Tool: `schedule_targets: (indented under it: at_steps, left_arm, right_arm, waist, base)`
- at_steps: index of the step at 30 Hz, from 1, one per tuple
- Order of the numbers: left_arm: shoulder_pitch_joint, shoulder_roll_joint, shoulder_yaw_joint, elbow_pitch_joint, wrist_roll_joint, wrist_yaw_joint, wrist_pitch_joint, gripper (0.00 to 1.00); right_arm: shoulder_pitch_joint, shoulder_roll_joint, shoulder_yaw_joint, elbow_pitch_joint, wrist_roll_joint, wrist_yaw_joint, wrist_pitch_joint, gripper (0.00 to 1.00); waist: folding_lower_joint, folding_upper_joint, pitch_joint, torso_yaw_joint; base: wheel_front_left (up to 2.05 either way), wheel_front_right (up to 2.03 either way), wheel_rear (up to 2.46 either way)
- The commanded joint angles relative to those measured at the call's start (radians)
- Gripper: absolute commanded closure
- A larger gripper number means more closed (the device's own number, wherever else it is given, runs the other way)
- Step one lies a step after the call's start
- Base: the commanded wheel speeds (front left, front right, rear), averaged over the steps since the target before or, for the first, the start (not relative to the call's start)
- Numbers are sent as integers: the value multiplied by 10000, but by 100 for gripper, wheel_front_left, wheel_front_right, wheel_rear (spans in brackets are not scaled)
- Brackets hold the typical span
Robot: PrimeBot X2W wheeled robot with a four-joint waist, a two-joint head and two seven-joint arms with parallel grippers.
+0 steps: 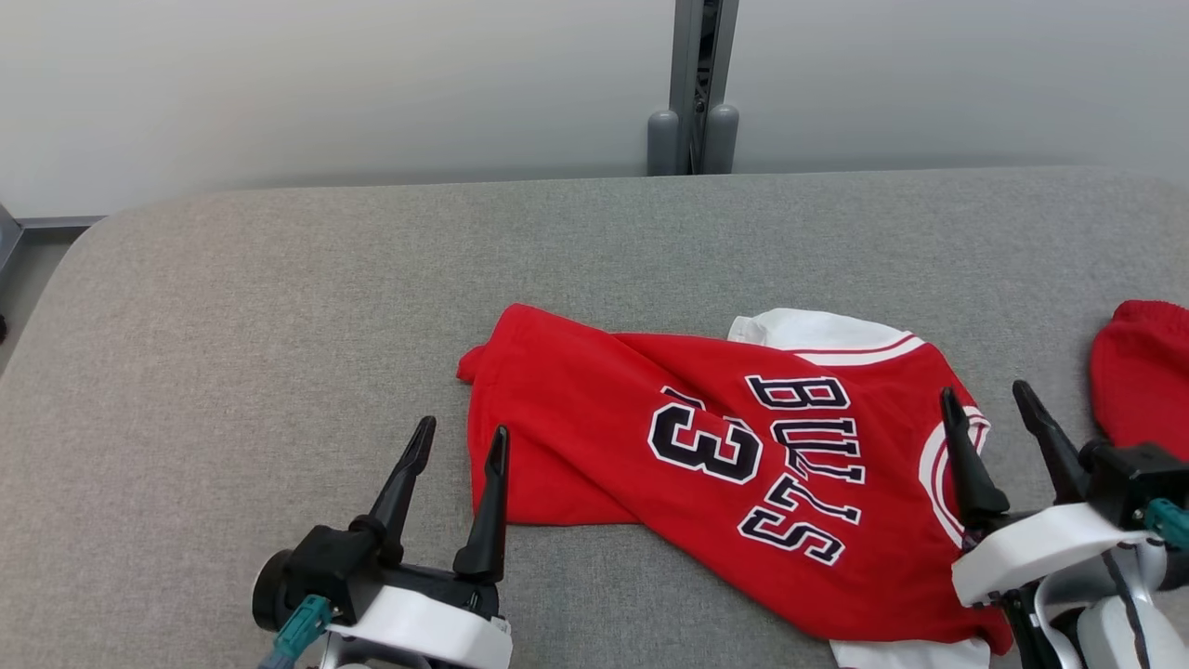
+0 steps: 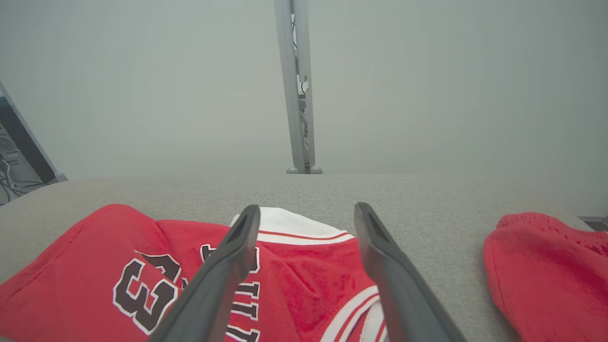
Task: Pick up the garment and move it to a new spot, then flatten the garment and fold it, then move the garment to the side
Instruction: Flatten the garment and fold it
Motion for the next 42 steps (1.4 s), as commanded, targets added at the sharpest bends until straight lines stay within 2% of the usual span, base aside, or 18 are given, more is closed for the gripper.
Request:
schedule_targets:
  at_steps: [1, 8, 19, 28, 42]
  left_arm:
    - [-124, 36, -18, 109, 31, -4, -34, 0]
    - [-105, 37, -247, 1024, -157, -170, -34, 0]
    - [-59, 39, -379, 1516, -289, -175, -34, 0]
    - [-760, 40, -1157, 4203, -267, -543, -36, 0]
    - [-2934, 44, -1651, 7544, -310, -178, 21, 0]
  right_arm:
    - [61, 94, -52, 301, -56, 2, -225, 0]
    - [-88, 369, -161, 1260, -112, 2, -810, 0]
    - [-291, 320, -174, 1403, -73, 2, -1066, 0]
    - [-363, 373, 65, 1256, -17, 2, -1066, 0]
    - [-680, 415, 226, 1113, 56, 2, -1172, 0]
  waist:
    - [0, 0, -4, -12]
    - [0, 0, -52, -91]
    - [0, 0, -141, -39]
    - [0, 0, 16, -97]
    - [0, 0, 672, -438]
  base:
    - [0, 0, 0]
    - [0, 0, 0]
    - [0, 0, 0]
    - [0, 0, 0]
    - [0, 0, 0]
